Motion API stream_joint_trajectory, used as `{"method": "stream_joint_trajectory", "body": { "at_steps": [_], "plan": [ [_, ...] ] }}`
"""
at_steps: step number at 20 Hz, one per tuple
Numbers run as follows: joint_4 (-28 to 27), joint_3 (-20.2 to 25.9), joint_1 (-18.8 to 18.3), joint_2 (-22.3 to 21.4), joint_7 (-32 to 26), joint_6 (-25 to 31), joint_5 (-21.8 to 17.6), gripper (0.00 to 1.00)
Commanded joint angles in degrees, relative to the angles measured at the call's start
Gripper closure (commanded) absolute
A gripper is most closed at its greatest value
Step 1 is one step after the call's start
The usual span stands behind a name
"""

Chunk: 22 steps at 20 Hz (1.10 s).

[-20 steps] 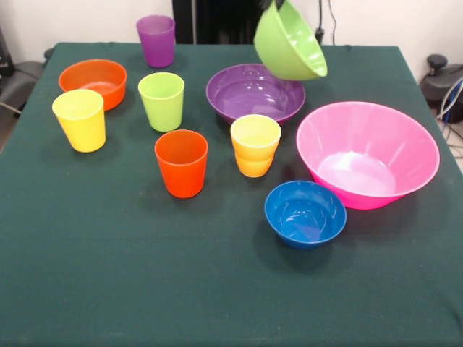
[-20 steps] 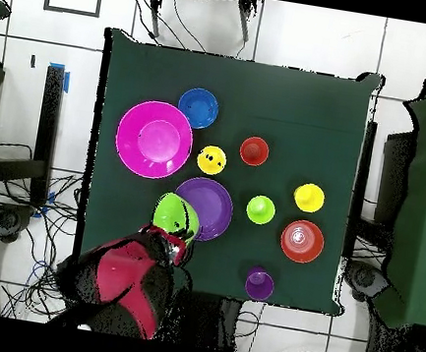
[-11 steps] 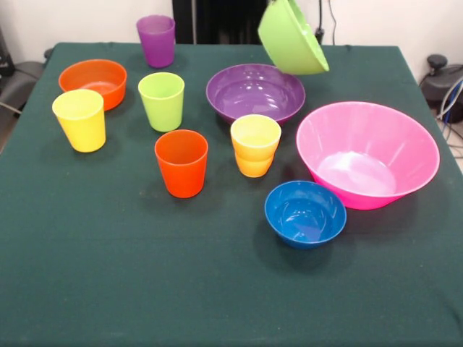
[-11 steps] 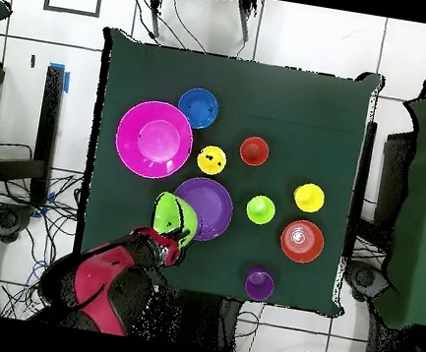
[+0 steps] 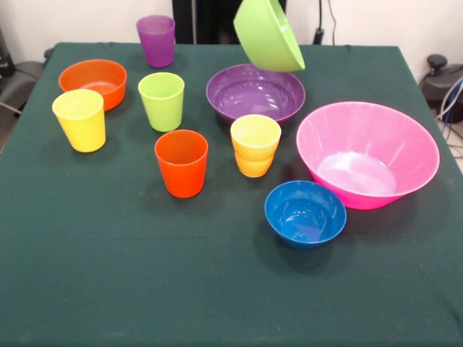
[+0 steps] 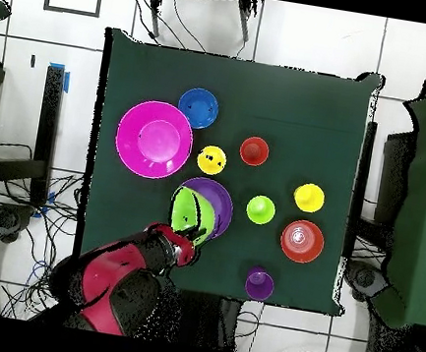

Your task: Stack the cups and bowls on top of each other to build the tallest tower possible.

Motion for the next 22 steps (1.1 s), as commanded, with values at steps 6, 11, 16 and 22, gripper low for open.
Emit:
{"method": "stream_joint_trajectory", "body": {
  "at_steps": [6, 11, 16, 22],
  "plan": [
    [-3.4, 2.0, 0.7, 6.3, 12.7, -5.1, 6.2, 1.0],
    [-3.6, 1.4, 1.7, 8.5, 13.1, -5.7, 8.3, 1.0],
    [-3.8, -1.6, 4.3, 12.3, 13.2, -6.1, 11.1, 1.0],
    [-4.0, -4.9, 6.4, 16.4, 13.1, -6.7, 14.2, 1.0]
  ]
}}
